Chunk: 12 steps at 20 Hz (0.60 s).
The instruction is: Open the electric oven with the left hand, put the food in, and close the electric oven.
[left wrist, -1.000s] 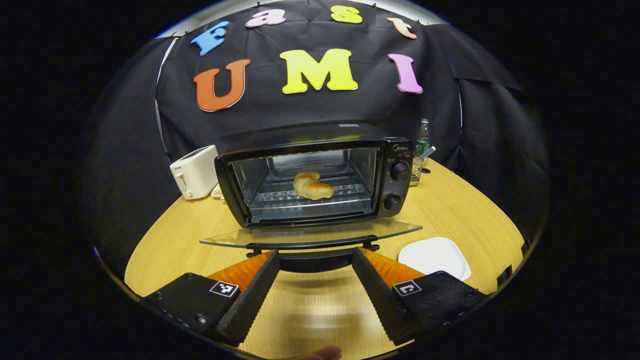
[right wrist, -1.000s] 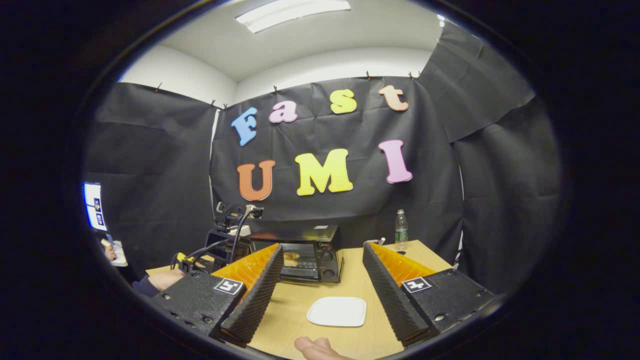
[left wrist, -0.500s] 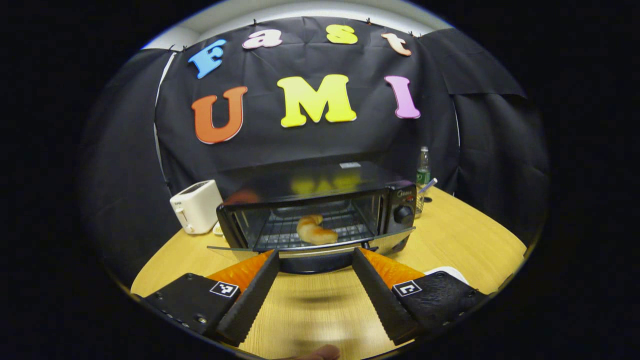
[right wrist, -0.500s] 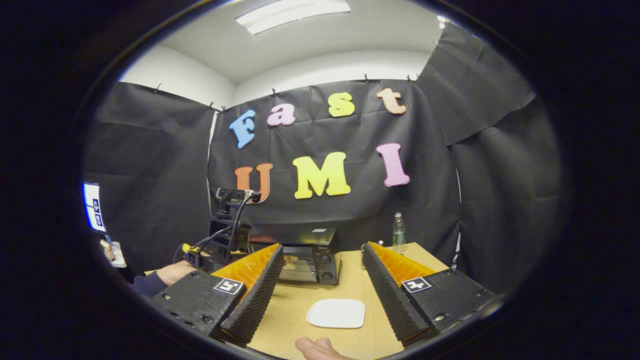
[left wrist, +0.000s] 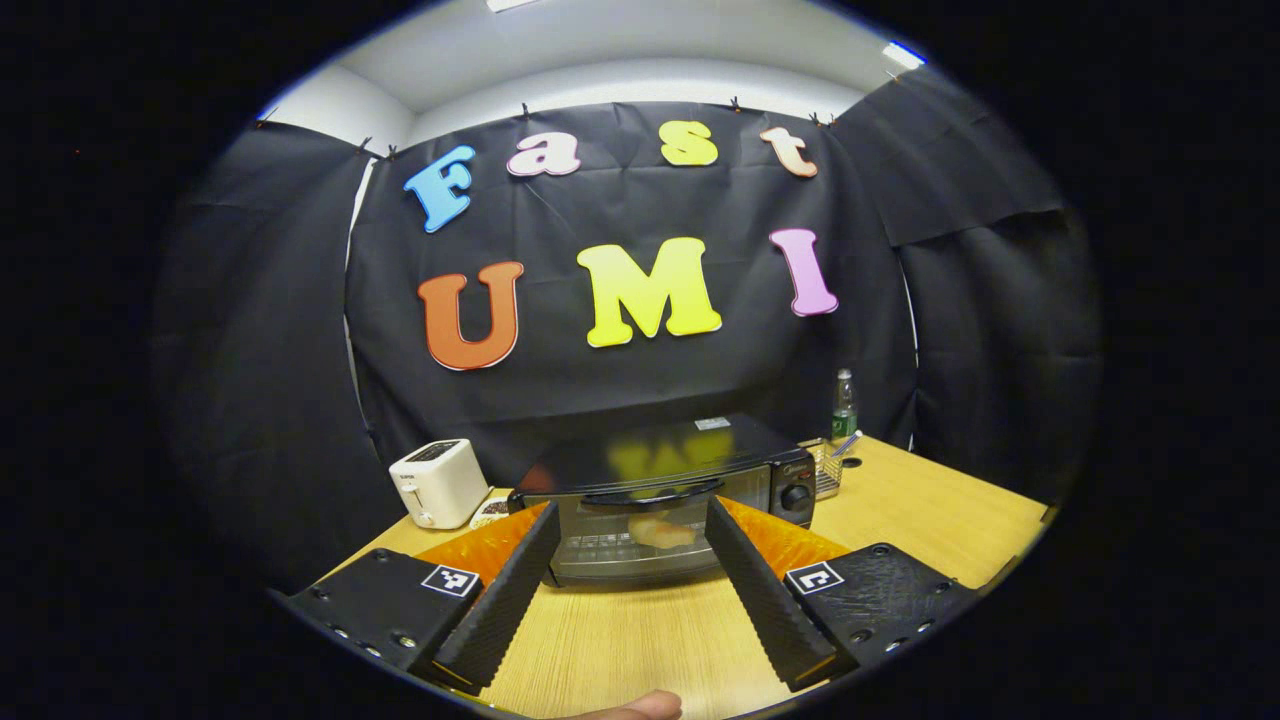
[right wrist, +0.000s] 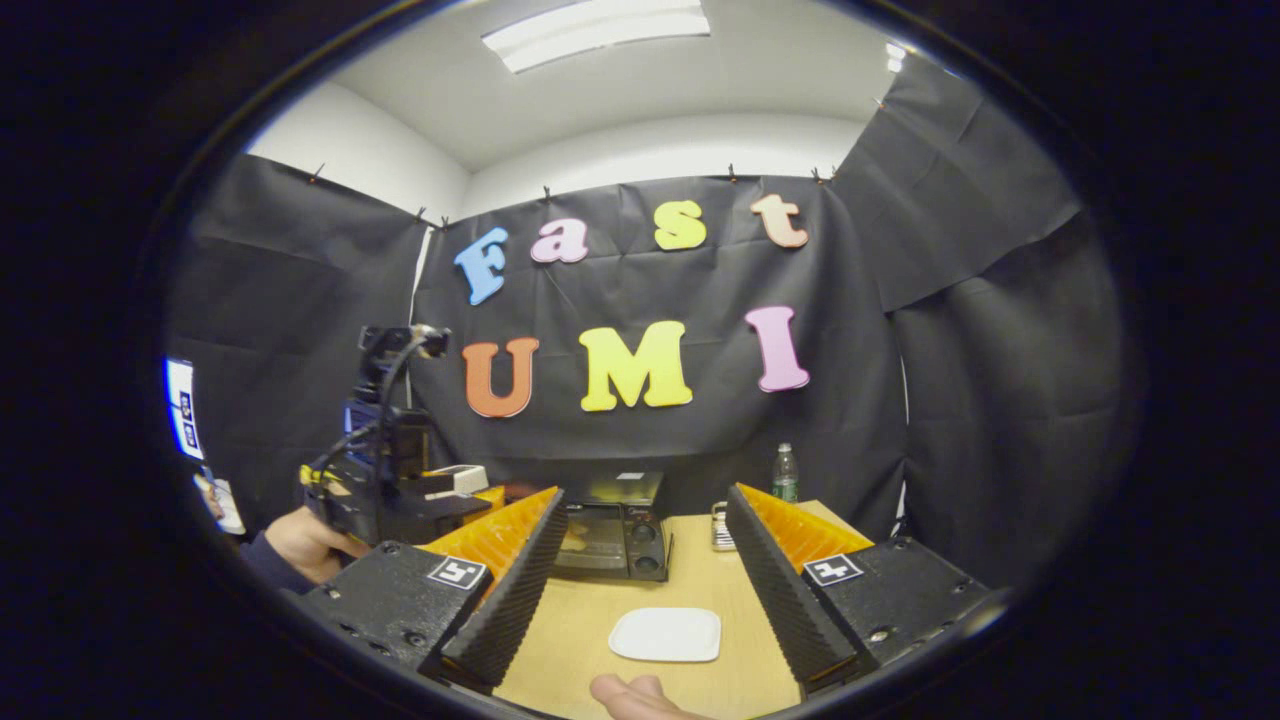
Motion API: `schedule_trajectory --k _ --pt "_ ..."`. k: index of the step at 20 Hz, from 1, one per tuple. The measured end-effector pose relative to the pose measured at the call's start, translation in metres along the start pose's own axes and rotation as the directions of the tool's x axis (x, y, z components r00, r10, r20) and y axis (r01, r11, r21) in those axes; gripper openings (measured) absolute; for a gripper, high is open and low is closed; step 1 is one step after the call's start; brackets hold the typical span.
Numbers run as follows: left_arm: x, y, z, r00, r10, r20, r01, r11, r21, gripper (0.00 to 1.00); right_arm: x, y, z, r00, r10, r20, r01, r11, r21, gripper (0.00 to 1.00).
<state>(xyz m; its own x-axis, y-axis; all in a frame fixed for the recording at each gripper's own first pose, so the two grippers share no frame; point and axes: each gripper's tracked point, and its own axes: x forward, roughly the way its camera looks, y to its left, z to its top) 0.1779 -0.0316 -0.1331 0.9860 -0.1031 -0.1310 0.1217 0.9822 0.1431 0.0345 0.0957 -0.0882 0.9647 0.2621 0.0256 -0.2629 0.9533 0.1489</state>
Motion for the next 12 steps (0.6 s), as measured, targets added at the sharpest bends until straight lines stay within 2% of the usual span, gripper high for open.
schedule_trajectory --k 5,9,12 --pt "-0.081 0.003 0.051 0.997 -0.019 0.069 0.021 1.0 -0.02 0.95 -0.006 0.007 0.021 0.999 -0.033 0.02 0.033 0.999 0.026 0.96" --pt "-0.132 0.023 0.088 0.99 0.019 0.139 -0.015 0.999 -0.036 0.96 -0.016 0.009 0.045 0.994 -0.082 0.07 0.085 0.996 -0.036 0.96" --pt "-0.169 0.032 0.099 0.985 0.007 0.172 0.007 0.997 -0.079 0.95 -0.026 0.028 0.055 0.995 -0.063 0.078 0.068 0.996 -0.065 0.96"
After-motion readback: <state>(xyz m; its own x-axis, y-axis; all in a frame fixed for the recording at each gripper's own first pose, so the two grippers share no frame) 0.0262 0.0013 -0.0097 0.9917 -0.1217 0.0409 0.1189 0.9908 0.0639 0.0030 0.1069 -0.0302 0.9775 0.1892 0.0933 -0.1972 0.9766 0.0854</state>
